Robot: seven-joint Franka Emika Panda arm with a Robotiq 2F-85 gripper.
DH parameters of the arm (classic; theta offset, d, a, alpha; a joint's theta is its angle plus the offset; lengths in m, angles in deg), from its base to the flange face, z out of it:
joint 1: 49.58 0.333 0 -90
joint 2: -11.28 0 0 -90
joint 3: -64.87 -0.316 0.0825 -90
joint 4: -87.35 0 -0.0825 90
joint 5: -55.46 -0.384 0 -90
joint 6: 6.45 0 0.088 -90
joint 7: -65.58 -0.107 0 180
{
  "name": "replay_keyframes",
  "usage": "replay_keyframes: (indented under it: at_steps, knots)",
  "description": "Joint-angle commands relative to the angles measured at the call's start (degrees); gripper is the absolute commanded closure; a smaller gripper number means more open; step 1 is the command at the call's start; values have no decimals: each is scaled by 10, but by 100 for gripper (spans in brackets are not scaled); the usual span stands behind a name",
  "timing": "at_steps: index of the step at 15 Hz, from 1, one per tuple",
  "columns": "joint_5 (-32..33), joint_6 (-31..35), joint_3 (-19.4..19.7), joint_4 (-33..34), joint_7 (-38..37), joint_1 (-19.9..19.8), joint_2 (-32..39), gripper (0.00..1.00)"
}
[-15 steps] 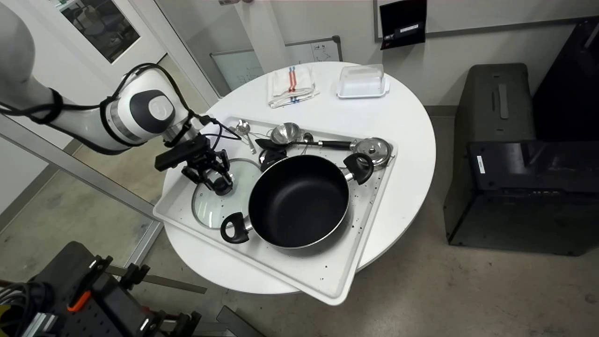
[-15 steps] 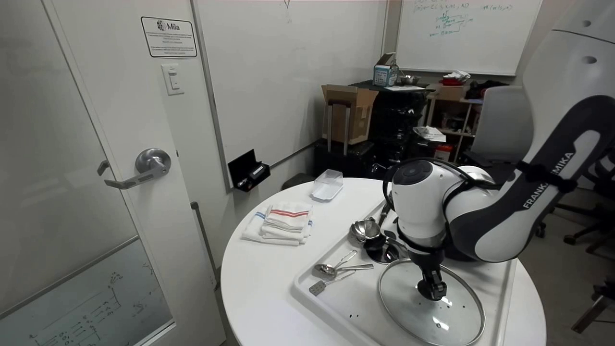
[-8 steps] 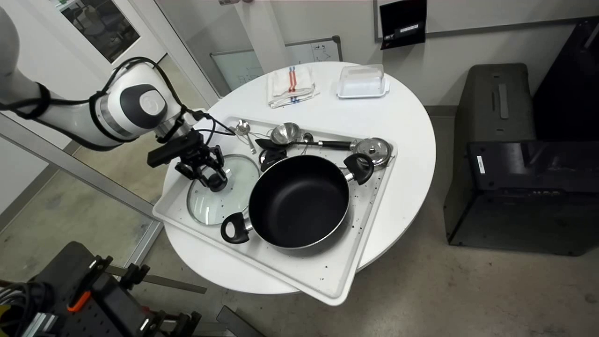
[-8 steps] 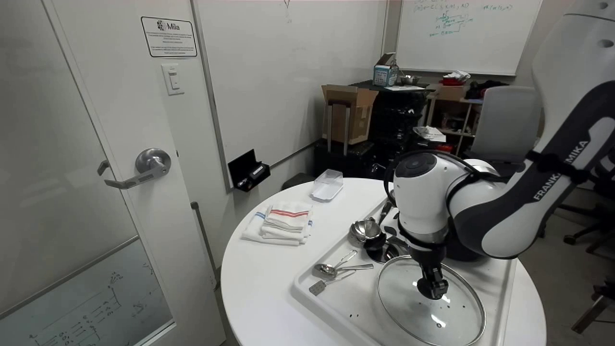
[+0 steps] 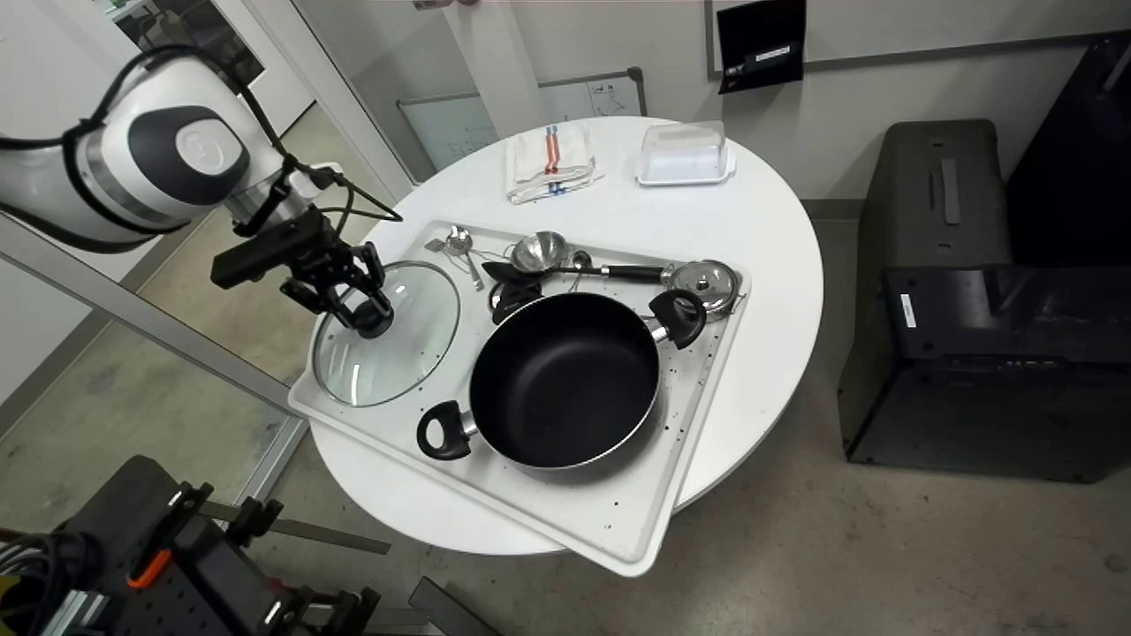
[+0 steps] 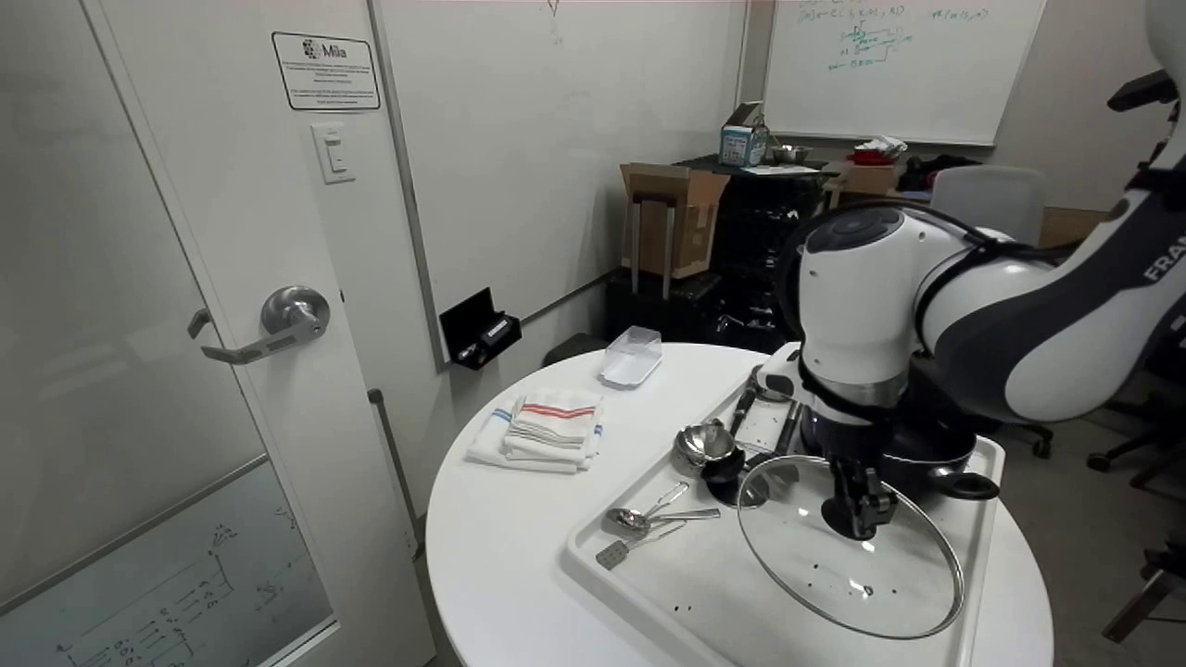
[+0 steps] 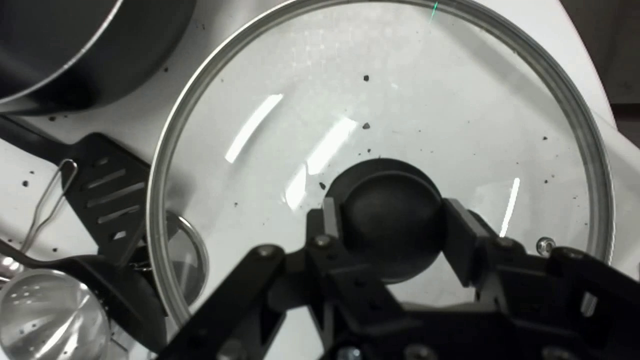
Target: Place the lid on the pot
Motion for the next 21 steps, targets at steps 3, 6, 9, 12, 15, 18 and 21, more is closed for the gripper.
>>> replay_keyframes:
  at_steps: [3, 6, 9, 12, 15, 18, 21]
  knots:
    - [-66, -26, -13, -40, 18, -50, -101, 74]
    - [-109, -46, -10, -27, 19, -77, -122, 74]
    - [-140, -69, 2, -12, 11, -102, -132, 74]
    - [-156, -87, 15, 0, 1, -119, -132, 74]
    - [-164, -97, 31, 13, -11, -133, -122, 74]
    - [-167, -105, 46, 26, -26, -142, -111, 74]
    - [-172, -109, 60, 39, -47, -150, -98, 74]
